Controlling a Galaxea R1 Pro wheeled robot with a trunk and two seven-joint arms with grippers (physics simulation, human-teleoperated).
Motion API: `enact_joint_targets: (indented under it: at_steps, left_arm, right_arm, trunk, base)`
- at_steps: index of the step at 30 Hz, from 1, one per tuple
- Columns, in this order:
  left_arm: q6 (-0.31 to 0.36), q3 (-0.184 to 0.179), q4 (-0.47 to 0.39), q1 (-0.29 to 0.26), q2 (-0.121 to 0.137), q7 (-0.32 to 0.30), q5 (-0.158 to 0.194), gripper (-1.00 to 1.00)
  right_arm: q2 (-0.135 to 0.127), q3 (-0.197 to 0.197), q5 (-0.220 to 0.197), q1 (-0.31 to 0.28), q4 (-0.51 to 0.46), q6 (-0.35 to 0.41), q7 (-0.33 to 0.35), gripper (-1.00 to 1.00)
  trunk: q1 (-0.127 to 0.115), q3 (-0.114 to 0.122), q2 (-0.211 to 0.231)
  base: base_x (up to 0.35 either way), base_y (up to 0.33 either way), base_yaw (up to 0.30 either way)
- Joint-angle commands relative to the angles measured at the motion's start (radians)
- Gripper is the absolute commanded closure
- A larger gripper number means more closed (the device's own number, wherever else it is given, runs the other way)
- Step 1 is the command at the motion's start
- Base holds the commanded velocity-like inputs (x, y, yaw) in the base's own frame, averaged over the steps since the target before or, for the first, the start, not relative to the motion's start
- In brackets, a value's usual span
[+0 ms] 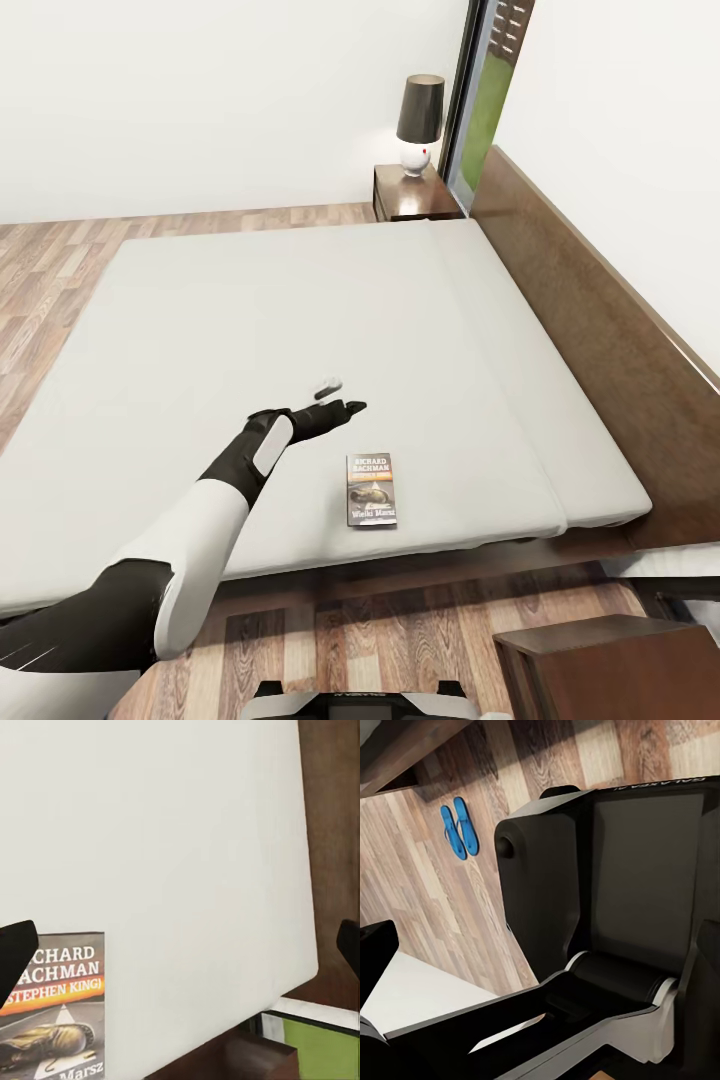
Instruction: In the bedroom, move the book from the bed onto either nightstand, and place the two sandals side by side next to the bed.
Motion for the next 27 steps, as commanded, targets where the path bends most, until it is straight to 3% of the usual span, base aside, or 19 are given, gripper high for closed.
enact_joint_targets:
  at_steps: [1, 3, 10, 27]
  left_arm:
    - [0.006, 0.0, -0.001, 0.0, 0.0, -0.005, 0.006, -1.0]
    - [0.006, 0.0, -0.002, 0.0, 0.0, -0.042, 0.005, -1.0]
    - [0.007, 0.0, -0.002, 0.0, 0.0, -0.059, 0.004, -1.0]
    - [0.005, 0.001, -0.003, 0.0, 0.0, -0.06, 0.004, -1.0]
  right_arm:
    - [0.0, -0.009, 0.009, 0.0, -0.001, 0.003, 0.005, -1.0]
    - [0.0, -0.009, 0.009, 0.0, -0.001, 0.003, 0.006, -1.0]
    - [0.0, -0.009, 0.009, 0.0, -0.001, 0.003, 0.006, -1.0]
    - [0.0, -0.009, 0.009, 0.0, -0.001, 0.003, 0.006, -1.0]
  trunk:
    - [0.001, -0.001, -0.002]
    - [0.001, -0.001, -0.002]
    - [0.001, -0.001, -0.002]
    - [0.066, -0.055, -0.121]
  base:
    - [0.0, 0.0, 0.0]
    - [0.0, 0.0, 0.0]
    - [0.0, 0.0, 0.0]
    - [0.0, 0.0, 0.0]
